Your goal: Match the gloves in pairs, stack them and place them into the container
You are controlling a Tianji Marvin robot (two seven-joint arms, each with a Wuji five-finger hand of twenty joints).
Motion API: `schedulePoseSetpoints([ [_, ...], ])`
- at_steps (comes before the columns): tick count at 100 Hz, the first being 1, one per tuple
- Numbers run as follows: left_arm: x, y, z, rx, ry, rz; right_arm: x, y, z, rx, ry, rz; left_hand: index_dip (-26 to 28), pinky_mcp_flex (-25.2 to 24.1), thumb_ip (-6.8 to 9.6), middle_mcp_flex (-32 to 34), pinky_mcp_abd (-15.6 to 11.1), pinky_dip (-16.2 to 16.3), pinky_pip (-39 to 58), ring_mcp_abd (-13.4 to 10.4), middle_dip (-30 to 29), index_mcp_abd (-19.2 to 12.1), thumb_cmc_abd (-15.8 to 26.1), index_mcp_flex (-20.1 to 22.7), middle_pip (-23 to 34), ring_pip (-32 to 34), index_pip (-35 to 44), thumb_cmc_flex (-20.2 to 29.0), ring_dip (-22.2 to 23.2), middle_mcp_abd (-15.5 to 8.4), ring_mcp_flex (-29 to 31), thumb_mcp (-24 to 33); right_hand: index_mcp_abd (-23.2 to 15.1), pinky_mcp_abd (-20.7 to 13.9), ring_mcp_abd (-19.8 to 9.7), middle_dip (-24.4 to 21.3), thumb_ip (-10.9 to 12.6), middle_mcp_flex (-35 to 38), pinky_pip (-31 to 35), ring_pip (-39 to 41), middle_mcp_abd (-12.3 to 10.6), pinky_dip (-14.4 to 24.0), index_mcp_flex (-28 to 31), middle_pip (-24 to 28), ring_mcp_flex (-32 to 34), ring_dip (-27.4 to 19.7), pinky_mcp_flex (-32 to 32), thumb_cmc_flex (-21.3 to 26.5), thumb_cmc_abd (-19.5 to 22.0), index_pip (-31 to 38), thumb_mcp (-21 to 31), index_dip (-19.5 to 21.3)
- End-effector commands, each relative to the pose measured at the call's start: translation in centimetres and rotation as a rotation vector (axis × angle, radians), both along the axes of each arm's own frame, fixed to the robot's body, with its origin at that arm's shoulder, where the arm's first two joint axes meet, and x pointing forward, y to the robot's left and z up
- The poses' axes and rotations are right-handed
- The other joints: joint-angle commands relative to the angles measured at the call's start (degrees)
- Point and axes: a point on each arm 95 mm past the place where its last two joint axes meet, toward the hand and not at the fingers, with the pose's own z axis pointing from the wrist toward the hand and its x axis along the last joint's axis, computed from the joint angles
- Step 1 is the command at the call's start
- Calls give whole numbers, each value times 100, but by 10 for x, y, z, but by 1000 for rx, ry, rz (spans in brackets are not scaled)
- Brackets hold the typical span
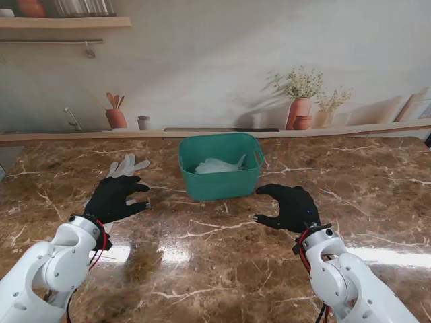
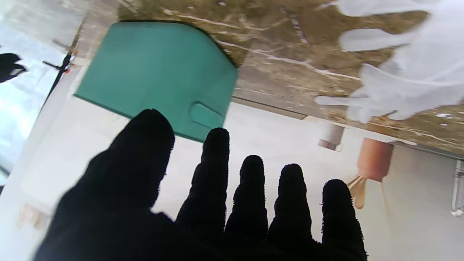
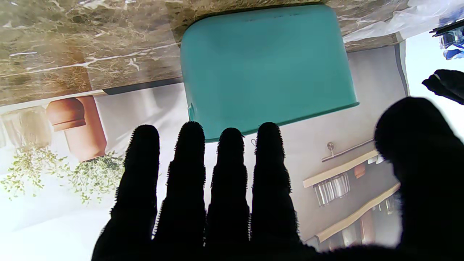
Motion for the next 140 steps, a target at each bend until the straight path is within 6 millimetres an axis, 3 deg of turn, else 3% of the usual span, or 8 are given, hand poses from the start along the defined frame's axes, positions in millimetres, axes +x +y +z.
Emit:
schedulePoseSetpoints([
  [1, 14, 24, 11, 57, -13, 29, -1, 0, -5, 3, 20, -3, 71, -41, -40, 121, -138, -67, 110, 86, 80, -83, -198, -29, 74, 29, 30, -199, 106, 5, 79, 405, 2, -17, -29, -85, 218, -135, -60, -59, 55, -68, -102, -29, -206, -130, -59, -183, 63, -73, -13, -34],
  [22, 41, 57, 13, 191, 40, 66, 3, 1, -10, 27, 35, -13, 55, -26, -139, 225, -256, -48, 542, -41, 135, -48, -733, -151, 171, 130, -9, -265, 126, -141, 211, 1313, -9, 20, -23, -79, 219, -82, -25, -22, 51, -47, -52, 10, -160, -114, -40, -150, 46, -40, -25, -17],
  [30, 50, 69, 10, 245, 77, 87, 4, 0, -12, 26, 46, -17, 86, -6, -194, 229, -363, -252, 349, -245, 140, -102, -955, -103, 176, 37, 57, -347, 19, -220, 150, 1544, -13, 25, -22, -81, 219, -98, -11, -22, 49, -37, -48, 8, -165, -111, -37, -134, 50, -32, -28, -11],
  [57, 78, 100, 3, 377, 236, 93, 6, 0, -12, 25, 48, -26, 85, -26, -281, 0, -541, -326, 118, -471, 103, -203, -1362, -413, 94, -104, 14, -397, -141, -397, -25, 1689, -33, 39, -25, -76, 219, -71, 14, -7, 52, -19, -12, 26, -141, -98, -27, -103, 51, -6, -48, 2],
  [73, 91, 113, 1, 447, 302, 79, 8, 0, -12, 21, 48, -23, -91, -28, -345, -87, -577, -296, -100, -498, 91, -239, -1710, -467, 92, -128, -289, -688, -192, -430, -78, 1736, -38, 39, -25, -75, 220, -73, 23, -4, 49, -12, -14, 27, -135, -92, -25, -96, 55, -3, -56, 5],
  [94, 102, 123, -9, 479, 373, 87, 10, 0, -12, 25, 44, -26, 17, -53, -395, -76, -555, -89, -348, -495, 74, -446, -1971, -280, 69, -160, -63, -947, -192, -454, -89, 2164, -49, 47, -23, -73, 219, -68, 30, 1, 50, -5, -3, 32, -127, -86, -28, -73, 59, 6, -64, 10],
  [113, 107, 124, -25, 484, 400, 87, 10, 1, -13, 28, 46, -25, 51, -86, -429, -118, -512, -15, -431, -443, 67, -787, -1992, -301, 55, -164, -4, -1039, -169, -383, -155, 2134, -61, 58, -22, -66, 219, -52, 53, 12, 48, 11, -1, 41, -111, -76, -17, -62, 76, 9, -78, 11],
  [140, 111, 120, -50, 455, 398, 117, 10, 3, -17, 38, 64, -22, 217, -73, -380, -114, -477, 248, -497, -356, 94, -902, -1615, -386, 109, -111, 309, -850, -62, -280, -148, 1828, -74, 72, -12, -49, 219, 12, 90, 39, 49, 35, 48, 71, -60, -56, 14, -35, 78, 33, -94, 20],
])
